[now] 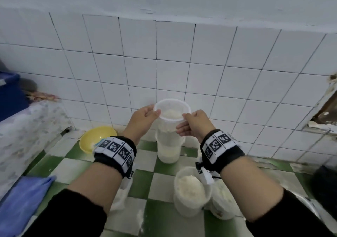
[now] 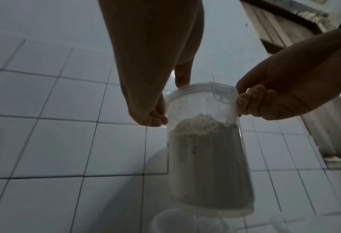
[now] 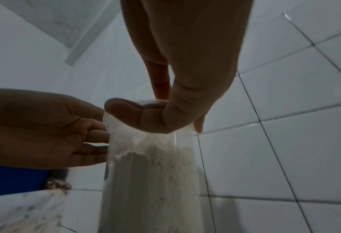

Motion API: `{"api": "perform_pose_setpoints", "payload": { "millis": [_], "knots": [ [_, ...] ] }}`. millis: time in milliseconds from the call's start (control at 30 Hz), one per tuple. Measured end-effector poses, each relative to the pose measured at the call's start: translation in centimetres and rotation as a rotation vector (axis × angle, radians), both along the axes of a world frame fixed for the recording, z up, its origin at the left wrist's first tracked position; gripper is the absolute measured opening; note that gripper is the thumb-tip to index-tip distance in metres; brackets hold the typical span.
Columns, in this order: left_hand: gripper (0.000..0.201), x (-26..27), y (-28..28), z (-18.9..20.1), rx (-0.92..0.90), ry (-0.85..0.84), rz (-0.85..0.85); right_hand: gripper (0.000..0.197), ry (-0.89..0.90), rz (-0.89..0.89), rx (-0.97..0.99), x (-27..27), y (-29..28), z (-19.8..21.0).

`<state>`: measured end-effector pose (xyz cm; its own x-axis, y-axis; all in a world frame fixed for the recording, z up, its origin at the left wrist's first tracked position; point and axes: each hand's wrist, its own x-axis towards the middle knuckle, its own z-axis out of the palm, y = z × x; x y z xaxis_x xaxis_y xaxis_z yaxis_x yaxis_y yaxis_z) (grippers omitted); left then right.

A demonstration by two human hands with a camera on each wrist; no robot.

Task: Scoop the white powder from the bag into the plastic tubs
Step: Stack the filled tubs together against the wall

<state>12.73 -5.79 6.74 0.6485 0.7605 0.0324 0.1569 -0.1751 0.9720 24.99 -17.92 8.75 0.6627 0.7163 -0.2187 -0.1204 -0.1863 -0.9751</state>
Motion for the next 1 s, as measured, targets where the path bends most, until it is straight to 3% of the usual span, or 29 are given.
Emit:
{"api": "perform_pose_setpoints", "payload": {
  "millis": [133,500,733,867,1000],
  "knots": [
    [0.038,0.8,2.1,-1.7,-0.016,0.043,-0.052,0.019,0.02,-0.04,-0.024,0.0,1.8,-1.1],
    [0.034,2.0,3.9,-2.9,-0.042,0.032,-0.114,0.031,0.082,-0.167,-0.011,1.1,3.2,-3.0],
    [0.039,2.0,2.9,-2.5,-0.087,0.018,-0.035,0.036,0.132,-0.139,-0.013,0.8,2.9,-2.5],
    [0.045,1.3,0.9,-3.3,-0.095,0.009,0.01,0.041,0.136,-0.097,-0.017,0.6,-0.2,-2.6],
    [0.054,-0.1,-2.8,-5.3,-0.192,-0.017,0.033,0.05,0.129,-0.171,-0.059,1.2,-6.0,-4.1]
  ]
}}
